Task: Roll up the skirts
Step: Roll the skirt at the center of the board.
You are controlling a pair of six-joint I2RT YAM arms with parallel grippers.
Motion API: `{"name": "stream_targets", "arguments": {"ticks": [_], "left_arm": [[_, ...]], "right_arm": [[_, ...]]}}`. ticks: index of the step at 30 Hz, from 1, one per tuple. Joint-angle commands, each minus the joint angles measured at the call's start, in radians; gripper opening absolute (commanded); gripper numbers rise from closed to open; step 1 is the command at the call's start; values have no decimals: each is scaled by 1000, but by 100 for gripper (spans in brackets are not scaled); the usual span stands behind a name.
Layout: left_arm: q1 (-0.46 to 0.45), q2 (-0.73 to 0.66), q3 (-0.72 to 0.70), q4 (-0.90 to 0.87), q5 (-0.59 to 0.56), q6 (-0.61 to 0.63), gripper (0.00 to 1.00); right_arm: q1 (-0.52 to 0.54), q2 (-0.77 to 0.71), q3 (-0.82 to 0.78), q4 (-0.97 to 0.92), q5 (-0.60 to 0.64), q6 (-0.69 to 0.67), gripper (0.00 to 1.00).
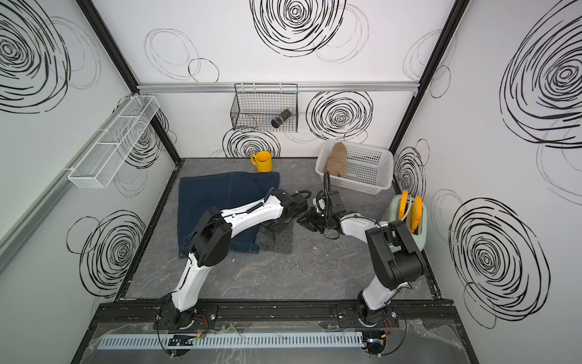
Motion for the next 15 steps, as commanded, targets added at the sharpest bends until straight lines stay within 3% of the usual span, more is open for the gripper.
{"name": "stream_targets", "arguments": {"ticks": [1,10,15], "left_arm": [[-15,78,126,-95,-44,-17,11],[-45,171,198,-109,-12,-55,17],[-73,208,246,-84,83,-59,23]], "right_arm": [[0,75,33,43,-37,-2,18],[0,177,-8,244,-157,36,15],[-6,222,5,228,-156,32,13]]}}
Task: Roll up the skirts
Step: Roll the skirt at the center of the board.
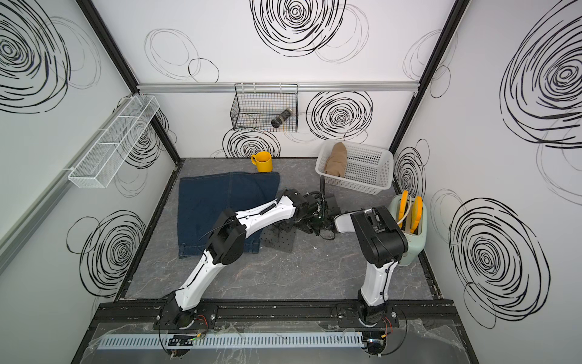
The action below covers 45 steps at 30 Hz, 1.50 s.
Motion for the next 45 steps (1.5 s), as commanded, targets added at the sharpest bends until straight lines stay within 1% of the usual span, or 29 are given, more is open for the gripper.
{"name": "stream_targets", "arguments": {"ticks": [1,3,6,8,14,18,22,24,27,29,33,36,39,42,45], "left_arm": [[-32,54,30,13,130,-24,25],[-34,71,44,19,169,-24,25],[-35,89,65,5,154,-41,28],[-34,93,64,15,191,-44,31],[-40,79,28,103,310,-75,45],[-37,62,0,181,409,-103,57],[-30,22,-78,301,539,-140,58],[-28,-9,-144,380,612,-158,58],[-26,-52,-239,488,685,-194,59],[-26,-74,-286,541,706,-219,61],[-19,-91,-353,628,736,-298,63],[-11,-100,-388,694,774,-354,63],[-8,-90,-395,735,825,-379,64],[-6,-73,-352,702,789,-369,66],[1,-68,-348,717,807,-378,68]], "right_arm": [[-7,30,2,43,-26,5,12],[-11,48,-3,58,-37,11,12],[-14,73,-7,74,-51,13,11],[-13,82,-10,81,-45,13,11],[-11,95,-15,91,-47,14,11],[-15,97,-17,90,-45,11,11],[-16,98,-19,87,-46,10,11],[-19,86,-27,88,-37,6,12],[-33,69,-37,81,-25,1,13],[-48,59,-49,78,-22,1,15],[-62,22,-89,110,6,14,19],[-82,-4,-110,100,15,13,20],[-136,-91,-179,112,51,13,32],[-147,-170,-186,2,117,-62,43],[-152,-197,-200,-97,120,-117,48]]}}
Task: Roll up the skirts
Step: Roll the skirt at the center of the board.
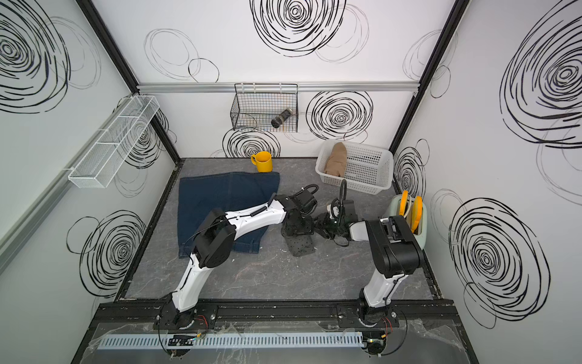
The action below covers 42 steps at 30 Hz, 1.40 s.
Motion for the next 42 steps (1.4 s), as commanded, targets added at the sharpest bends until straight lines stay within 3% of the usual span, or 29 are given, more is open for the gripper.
{"name": "stream_targets", "arguments": {"ticks": [1,8,11,14,18,23,26,33,37,42], "left_arm": [[-13,103,-26,76,94,-46,68],[13,102,-46,117,125,-57,69],[17,110,-30,118,132,-57,70],[19,116,-21,113,137,-57,70],[14,115,-16,116,128,-61,70],[7,116,1,98,115,-54,71],[3,115,7,89,105,-50,71],[11,94,57,37,64,-16,80],[34,52,121,-30,9,56,85],[73,9,238,-174,-122,211,83]], "right_arm": [[7,-47,-43,-128,31,-76,50],[-30,-288,-213,-156,75,-99,63],[8,-403,-238,-141,18,-131,72],[84,-485,-212,-218,49,-177,78],[172,-521,-176,-308,148,-218,79],[179,-446,-104,-421,253,-260,79],[177,-373,-59,-482,285,-273,70],[86,-270,-151,-353,178,-259,17],[47,-236,-158,-352,148,-280,7],[30,-210,-140,-369,120,-303,3]]}}
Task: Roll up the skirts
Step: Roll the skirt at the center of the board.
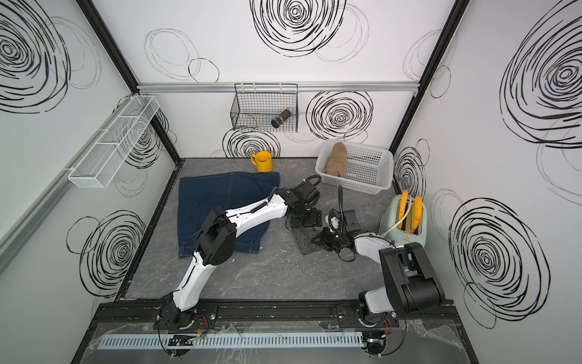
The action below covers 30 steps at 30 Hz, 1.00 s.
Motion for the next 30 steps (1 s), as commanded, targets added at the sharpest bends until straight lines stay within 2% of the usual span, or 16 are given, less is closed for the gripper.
{"name": "stream_targets", "arguments": {"ticks": [1,4,7,8,9,11,16,19,21,23,26,30], "left_arm": [[47,-38,52,-134,-143,145,80],[77,-46,23,-145,-163,220,59],[95,-34,-4,-98,-173,258,43],[104,-10,10,-99,-172,262,37],[108,20,41,-108,-174,271,34],[110,73,109,-126,-233,279,35],[109,201,252,-154,-198,240,35],[104,220,235,-133,-242,196,37],[114,222,208,-122,-280,170,38],[131,219,187,-96,-268,153,41],[142,210,222,-92,-210,179,51],[150,117,242,-79,-114,236,81]], "right_arm": [[-13,56,-16,-62,66,-38,3],[-16,68,-11,-66,53,-45,3],[-17,76,-3,-78,50,-53,3],[-17,82,0,-85,50,-56,3],[-17,85,2,-91,50,-58,3],[-15,83,2,-98,54,-65,5],[-15,86,12,-130,70,-74,14],[-15,87,20,-146,84,-73,23],[-16,88,17,-149,90,-72,24],[-15,94,20,-155,95,-72,23],[-14,105,26,-166,102,-73,21],[-14,109,28,-166,115,-73,18]]}}
